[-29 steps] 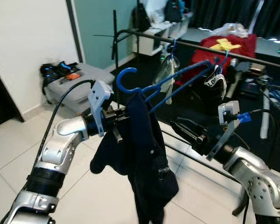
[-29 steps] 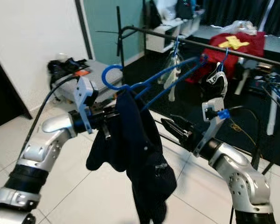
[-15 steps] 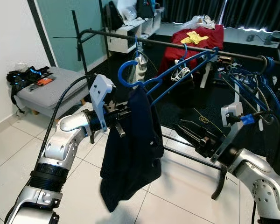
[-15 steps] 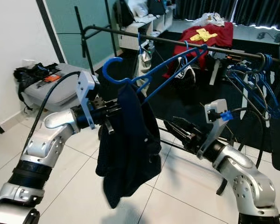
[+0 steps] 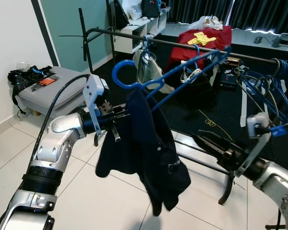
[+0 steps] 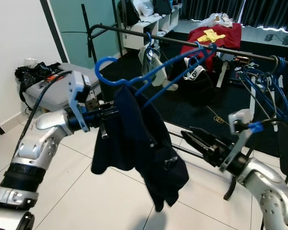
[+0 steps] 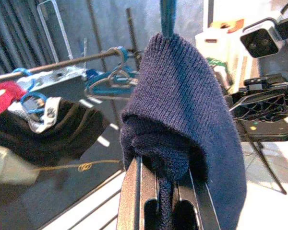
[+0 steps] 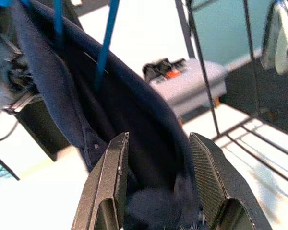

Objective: Hang hanger

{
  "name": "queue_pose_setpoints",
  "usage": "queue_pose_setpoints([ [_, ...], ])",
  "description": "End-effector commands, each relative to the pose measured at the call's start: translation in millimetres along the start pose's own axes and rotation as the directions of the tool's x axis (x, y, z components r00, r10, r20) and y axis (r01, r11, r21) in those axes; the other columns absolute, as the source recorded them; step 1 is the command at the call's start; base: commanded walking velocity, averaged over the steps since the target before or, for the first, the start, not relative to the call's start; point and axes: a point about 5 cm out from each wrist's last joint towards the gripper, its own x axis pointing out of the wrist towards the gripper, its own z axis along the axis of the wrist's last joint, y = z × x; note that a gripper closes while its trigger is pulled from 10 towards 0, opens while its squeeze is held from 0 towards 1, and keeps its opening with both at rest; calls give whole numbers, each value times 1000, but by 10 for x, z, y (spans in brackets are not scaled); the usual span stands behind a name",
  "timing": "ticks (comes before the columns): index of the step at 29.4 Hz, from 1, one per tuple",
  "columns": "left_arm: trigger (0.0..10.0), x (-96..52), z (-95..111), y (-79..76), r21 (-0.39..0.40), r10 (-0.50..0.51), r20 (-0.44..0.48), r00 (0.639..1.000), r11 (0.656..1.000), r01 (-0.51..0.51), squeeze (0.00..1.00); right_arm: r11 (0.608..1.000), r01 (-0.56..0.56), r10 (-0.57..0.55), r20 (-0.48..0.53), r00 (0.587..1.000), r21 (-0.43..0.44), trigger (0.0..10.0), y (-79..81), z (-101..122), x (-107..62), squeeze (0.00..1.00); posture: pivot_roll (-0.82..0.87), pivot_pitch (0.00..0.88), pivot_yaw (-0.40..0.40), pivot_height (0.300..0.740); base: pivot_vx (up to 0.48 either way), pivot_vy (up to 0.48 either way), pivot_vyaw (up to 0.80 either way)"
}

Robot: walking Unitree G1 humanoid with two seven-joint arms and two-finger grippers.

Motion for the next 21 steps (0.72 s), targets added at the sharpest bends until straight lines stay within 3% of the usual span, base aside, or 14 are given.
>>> queue_pose_setpoints([
  [1,10000,-9,201,37,33,-68,36,997,997,67,0,999,-48,47,45,998,20,10000,75,54,-7,0,-108,5,15,740,0,0,0],
  [2,10000,-9,201,37,33,-68,36,997,997,67,0,999,-48,47,45,998,20,10000,75,54,-7,0,-108,5,15,740,0,0,0],
  [3,10000,-12,261,26,33,-131,39,991,991,130,0,995,-95,92,78,993,30,10000,152,86,34,0,-111,2,18,740,0,0,0],
  [5,10000,-12,261,26,33,-131,39,991,991,130,0,995,-95,92,78,993,30,10000,152,86,34,0,-111,2,18,740,0,0,0],
  [8,10000,28,374,-19,55,-244,52,968,969,241,0,990,-142,142,67,988,-1,10000,265,77,181,0,-109,0,21,740,0,0,0],
  [15,10000,59,426,-36,70,-283,59,957,958,279,0,991,-134,135,22,991,-30,10000,267,49,247,0,-108,0,21,740,0,0,0],
  [17,10000,86,458,-31,77,-295,70,953,954,290,0,990,-124,121,-41,992,-69,10000,266,-9,312,0,-110,0,22,740,0,0,0],
  [21,10000,109,491,-52,79,-323,79,943,945,317,0,990,-79,74,-49,996,-114,10000,229,-15,373,0,-110,0,23,740,0,0,0],
])
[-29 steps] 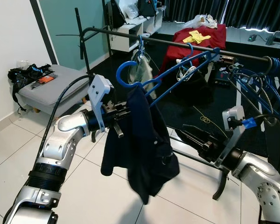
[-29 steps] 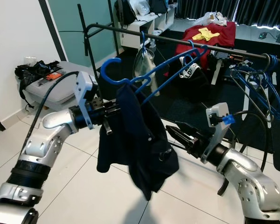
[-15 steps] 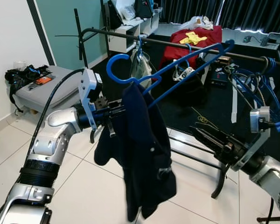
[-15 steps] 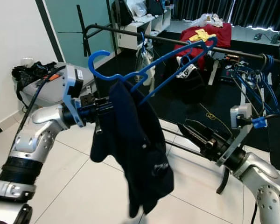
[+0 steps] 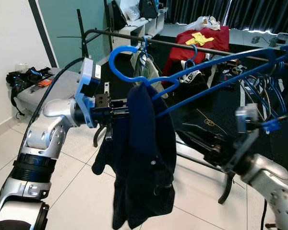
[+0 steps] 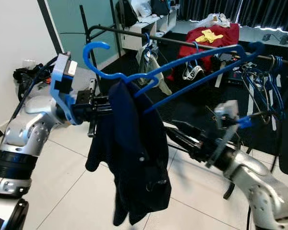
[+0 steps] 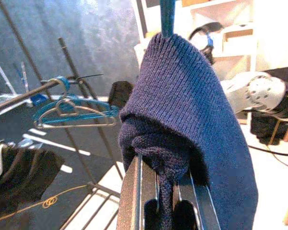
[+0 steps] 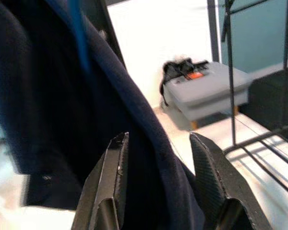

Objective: Hang hanger

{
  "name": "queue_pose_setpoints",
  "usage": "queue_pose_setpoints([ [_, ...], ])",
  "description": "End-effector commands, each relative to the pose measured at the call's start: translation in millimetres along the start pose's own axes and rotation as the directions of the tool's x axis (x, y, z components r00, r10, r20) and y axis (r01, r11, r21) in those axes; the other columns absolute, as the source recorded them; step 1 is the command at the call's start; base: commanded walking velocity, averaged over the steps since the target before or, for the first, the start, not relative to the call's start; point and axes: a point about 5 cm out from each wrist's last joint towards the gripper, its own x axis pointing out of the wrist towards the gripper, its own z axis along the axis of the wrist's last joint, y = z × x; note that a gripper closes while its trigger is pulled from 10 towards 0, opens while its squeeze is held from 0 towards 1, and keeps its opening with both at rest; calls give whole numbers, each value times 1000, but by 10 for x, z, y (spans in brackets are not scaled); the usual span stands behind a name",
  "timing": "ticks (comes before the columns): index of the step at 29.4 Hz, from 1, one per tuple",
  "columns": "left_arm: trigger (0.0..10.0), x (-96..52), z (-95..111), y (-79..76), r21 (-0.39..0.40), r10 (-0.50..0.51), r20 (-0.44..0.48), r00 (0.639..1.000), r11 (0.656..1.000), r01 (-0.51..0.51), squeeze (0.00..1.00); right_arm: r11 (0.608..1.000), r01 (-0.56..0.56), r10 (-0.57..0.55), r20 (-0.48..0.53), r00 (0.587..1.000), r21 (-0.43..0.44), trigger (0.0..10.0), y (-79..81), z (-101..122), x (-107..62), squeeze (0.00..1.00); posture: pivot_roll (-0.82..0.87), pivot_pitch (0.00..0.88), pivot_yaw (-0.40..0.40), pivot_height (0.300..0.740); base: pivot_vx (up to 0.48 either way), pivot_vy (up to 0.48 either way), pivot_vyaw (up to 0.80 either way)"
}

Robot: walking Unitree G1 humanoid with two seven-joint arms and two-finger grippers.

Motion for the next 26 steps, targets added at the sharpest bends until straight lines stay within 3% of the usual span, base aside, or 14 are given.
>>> queue_pose_setpoints([
  [1,10000,16,100,0,20,-34,29,999,999,34,0,999,28,-28,9,1000,-20,10000,-31,10,25,0,-110,0,23,740,0,0,0],
  [4,10000,19,111,-1,20,-39,31,999,999,39,0,999,36,-36,19,999,-15,10000,-42,24,28,12,-108,0,24,740,0,0,0],
  [5,10000,23,128,0,23,-45,34,998,999,44,0,1000,20,-19,21,1000,-17,10000,-19,35,26,1000,-107,0,25,740,0,0,0],
  [10,10000,35,156,-3,28,-56,40,998,998,55,0,1000,6,-6,13,1000,-30,10000,13,38,29,1000,-109,0,26,740,0,0,0],
  [11,10000,43,167,-7,30,-62,44,997,998,61,0,1000,-5,5,0,1000,-31,10000,30,24,30,459,-110,0,27,740,0,0,0],
  [12,10000,56,179,-10,33,-67,50,996,997,66,0,999,-23,23,-26,999,-29,10000,56,-9,29,0,-110,0,27,740,0,0,0],
  [19,10000,78,202,-4,41,-72,61,996,997,70,0,997,-74,73,-78,994,-16,10000,123,-83,24,0,-110,0,29,740,0,0,0],
  [20,10000,90,219,7,47,-70,69,995,997,66,0,995,-101,100,-109,989,-3,5843,161,-131,20,0,-110,0,29,740,0,0,0],
  [22,10000,90,219,7,47,-70,69,995,997,66,0,995,-101,100,-109,989,-3,5843,161,-131,20,0,-110,0,29,740,0,0,0],
  [23,10000,95,233,19,52,-67,75,995,997,63,0,995,-103,102,-129,986,3,0,166,-166,20,0,-109,0,30,740,0,0,0],
  [26,10000,57,244,62,69,-43,65,997,997,38,0,999,-31,30,-128,991,-6,0,66,-170,13,0,-109,0,31,740,0,0,0],
])
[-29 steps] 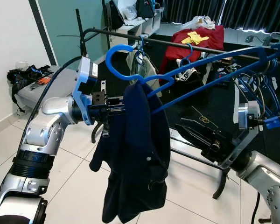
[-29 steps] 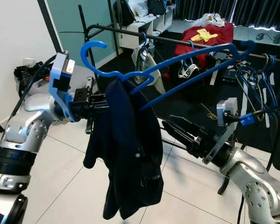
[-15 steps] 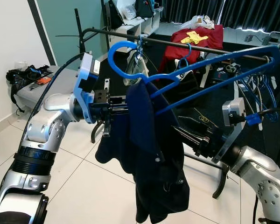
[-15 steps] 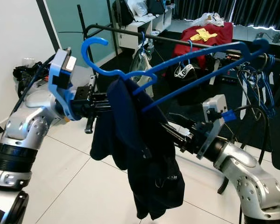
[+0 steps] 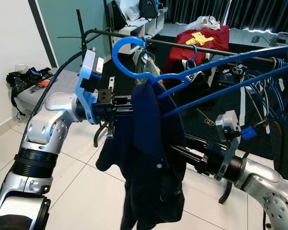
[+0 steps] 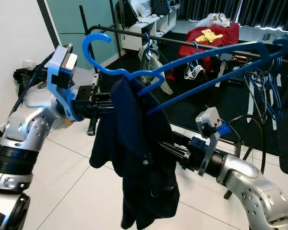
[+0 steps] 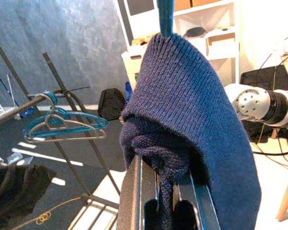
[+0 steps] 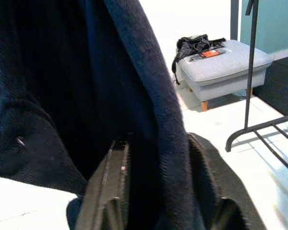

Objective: Hang hanger

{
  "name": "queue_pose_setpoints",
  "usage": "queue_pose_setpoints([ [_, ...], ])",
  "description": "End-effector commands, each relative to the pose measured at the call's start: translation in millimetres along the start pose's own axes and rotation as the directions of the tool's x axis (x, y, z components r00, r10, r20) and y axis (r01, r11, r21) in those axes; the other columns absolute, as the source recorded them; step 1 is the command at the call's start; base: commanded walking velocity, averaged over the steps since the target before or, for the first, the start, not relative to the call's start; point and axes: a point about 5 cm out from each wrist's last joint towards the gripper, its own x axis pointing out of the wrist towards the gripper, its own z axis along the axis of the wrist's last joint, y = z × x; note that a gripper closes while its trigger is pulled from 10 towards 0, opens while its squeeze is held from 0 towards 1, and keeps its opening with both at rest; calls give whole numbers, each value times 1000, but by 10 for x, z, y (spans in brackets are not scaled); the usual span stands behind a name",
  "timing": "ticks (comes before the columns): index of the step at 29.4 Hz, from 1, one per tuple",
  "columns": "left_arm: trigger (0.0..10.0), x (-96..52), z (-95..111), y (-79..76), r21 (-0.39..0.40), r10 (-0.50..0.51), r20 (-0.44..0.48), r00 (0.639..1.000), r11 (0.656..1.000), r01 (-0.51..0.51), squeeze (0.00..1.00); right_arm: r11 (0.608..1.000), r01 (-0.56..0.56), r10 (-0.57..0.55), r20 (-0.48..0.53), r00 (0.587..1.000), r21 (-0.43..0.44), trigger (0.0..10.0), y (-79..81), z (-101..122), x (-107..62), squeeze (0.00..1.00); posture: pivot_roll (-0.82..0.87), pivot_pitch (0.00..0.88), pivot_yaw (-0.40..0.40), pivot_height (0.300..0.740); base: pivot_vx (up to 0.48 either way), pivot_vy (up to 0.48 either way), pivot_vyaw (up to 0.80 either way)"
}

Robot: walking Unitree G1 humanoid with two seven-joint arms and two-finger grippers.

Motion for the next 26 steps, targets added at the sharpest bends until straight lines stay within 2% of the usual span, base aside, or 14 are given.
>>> queue_pose_setpoints([
  [1,10000,-32,83,46,35,20,34,999,999,-21,0,1000,30,-30,-13,999,0,0,-42,-15,6,0,-109,0,31,740,0,0,0],
  [4,10000,-65,90,70,42,39,29,999,998,-40,0,999,48,-48,-7,999,1,0,-70,-6,-11,0,-109,0,31,740,0,0,0],
  [6,10000,-149,109,127,63,84,14,996,994,-85,0,997,80,-80,6,997,8,0,-118,14,-69,0,-111,0,28,740,0,0,0],
  [9,10000,-200,114,148,73,104,1,995,992,-104,0,994,107,-107,23,994,19,0,-156,32,-109,0,-111,0,27,740,0,0,0],
  [13,10000,-283,87,160,89,113,-54,992,990,-107,0,983,177,-181,75,981,51,0,-277,94,-200,0,-112,0,25,740,0,0,0],
  [15,10000,-283,87,160,89,113,-54,992,990,-107,0,983,177,-181,75,981,51,0,-277,94,-200,0,-112,0,25,740,0,0,0],
  [16,10000,-350,28,137,91,91,-128,988,993,-79,0,967,243,-252,123,960,81,0,-386,161,-281,0,-111,0,25,740,0,0,0],
  [21,10000,-423,-80,61,78,23,-241,970,997,-4,0,934,334,-353,178,918,130,0,-533,256,-367,0,-112,0,24,740,0,0,0],
  [22,10000,-455,-223,-20,67,-23,-344,939,997,49,0,886,425,-457,196,868,186,0,-676,277,-421,0,-103,0,23,740,0,0,0],
  [23,10000,-468,-302,-62,61,-45,-396,917,995,75,0,856,470,-510,200,837,217,0,-748,280,-445,0,-103,0,23,740,0,0,0],
  [25,10000,-481,-417,-88,77,-40,-469,882,993,86,0,824,507,-558,207,804,251,0,-808,292,-459,0,-104,0,22,740,0,0,0],
  [26,10000,-481,-417,-88,77,-40,-469,882,993,86,0,824,507,-558,207,804,251,0,-808,292,-459,0,-104,0,22,740,0,0,0],
])
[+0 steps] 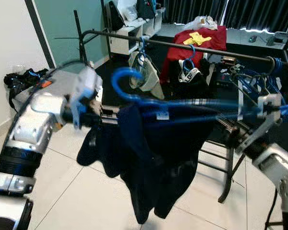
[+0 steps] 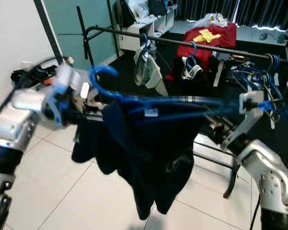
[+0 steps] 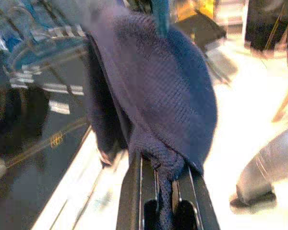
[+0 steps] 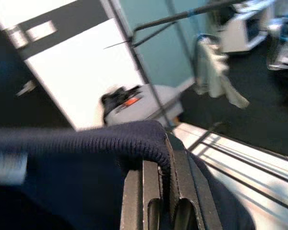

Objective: Hang hanger

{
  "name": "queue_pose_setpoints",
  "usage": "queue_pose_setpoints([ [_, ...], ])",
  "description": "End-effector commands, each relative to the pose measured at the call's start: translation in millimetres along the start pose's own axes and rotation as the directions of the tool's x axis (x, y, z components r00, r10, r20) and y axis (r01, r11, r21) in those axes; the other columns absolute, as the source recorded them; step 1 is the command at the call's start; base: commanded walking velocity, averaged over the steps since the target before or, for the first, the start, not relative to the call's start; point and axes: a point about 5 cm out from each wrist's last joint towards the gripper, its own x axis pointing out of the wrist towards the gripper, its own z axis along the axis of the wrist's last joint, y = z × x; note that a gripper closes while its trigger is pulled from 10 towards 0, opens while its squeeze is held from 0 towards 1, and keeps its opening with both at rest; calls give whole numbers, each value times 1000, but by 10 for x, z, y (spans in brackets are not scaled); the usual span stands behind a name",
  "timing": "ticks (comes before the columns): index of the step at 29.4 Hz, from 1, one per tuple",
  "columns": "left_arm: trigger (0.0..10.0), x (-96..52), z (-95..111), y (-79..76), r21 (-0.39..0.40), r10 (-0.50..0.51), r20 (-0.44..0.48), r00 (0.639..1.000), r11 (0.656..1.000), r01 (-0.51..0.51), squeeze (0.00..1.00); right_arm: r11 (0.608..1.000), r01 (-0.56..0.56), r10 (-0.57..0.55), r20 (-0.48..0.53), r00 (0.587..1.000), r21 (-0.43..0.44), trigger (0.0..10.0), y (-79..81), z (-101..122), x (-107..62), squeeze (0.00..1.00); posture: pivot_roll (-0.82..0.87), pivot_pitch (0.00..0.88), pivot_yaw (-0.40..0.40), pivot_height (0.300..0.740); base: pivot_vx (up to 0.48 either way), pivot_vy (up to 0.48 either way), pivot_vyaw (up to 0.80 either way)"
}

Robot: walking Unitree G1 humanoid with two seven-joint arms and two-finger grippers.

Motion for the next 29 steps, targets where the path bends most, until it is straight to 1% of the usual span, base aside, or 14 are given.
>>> queue_pose_setpoints([
  [1,10000,-113,-32,7,24,20,-58,998,1000,-19,0,993,117,-118,29,993,15,0,-158,41,-76,0,-104,0,22,740,0,0,0],
  [2,10000,-103,-68,16,41,35,-87,996,999,-32,0,993,119,-119,36,992,20,0,-154,54,-70,0,-105,0,23,740,0,0,0],
  [7,10000,-97,-97,18,40,41,-101,994,999,-37,0,992,120,-121,41,992,24,0,-152,67,-64,0,-105,0,23,740,0,0,0],
  [8,10000,-112,-143,28,41,61,-130,990,998,-56,0,992,124,-125,45,991,27,0,-154,88,-66,0,-109,1,24,740,0,0,0],
  [11,10000,-135,-166,46,47,81,-149,986,996,-74,0,992,125,-126,45,991,28,0,-152,99,-68,0,-108,2,25,740,0,0,0],
  [13,10000,-195,-169,136,84,165,-174,971,985,-152,0,992,122,-122,31,992,26,0,-136,86,-65,0,-106,3,27,740,0,0,0],
  [14,10000,-195,-169,136,84,165,-174,971,985,-152,0,992,122,-122,31,992,26,0,-136,86,-65,0,-106,3,27,740,0,0,0],
  [15,10000,-231,-158,184,99,206,-176,962,977,-191,0,993,116,-116,18,993,21,0,-125,63,-61,0,-106,3,27,740,0,0,0],
  [16,10000,-231,-158,184,99,206,-176,962,977,-191,0,993,116,-116,18,993,21,0,-125,63,-61,0,-106,3,27,740,0,0,0],
  [18,10000,-295,-163,233,116,253,-191,948,965,-234,0,992,122,-122,-4,993,18,0,-127,26,-55,0,-107,2,28,740,0,0,0],
  [21,10000,-338,-178,243,120,268,-206,941,961,-248,0,991,131,-131,-19,991,17,0,-139,3,-59,0,-107,1,28,740,0,0,0],
  [24,10000,-408,-206,262,132,299,-238,924,953,-274,0,990,140,-139,-36,990,16,0,-154,-21,-66,0,-106,1,28,740,0,0,0],
  [28,10000,-422,-218,264,136,303,-254,919,952,-276,0,990,138,-137,-39,990,16,0,-153,-22,-67,0,-107,0,28,740,0,0,0],
  [29,10000,-426,-243,259,140,298,-277,913,953,-269,0,991,136,-135,-39,990,15,0,-148,-15,-63,0,-107,0,28,740,0,0,0],
])
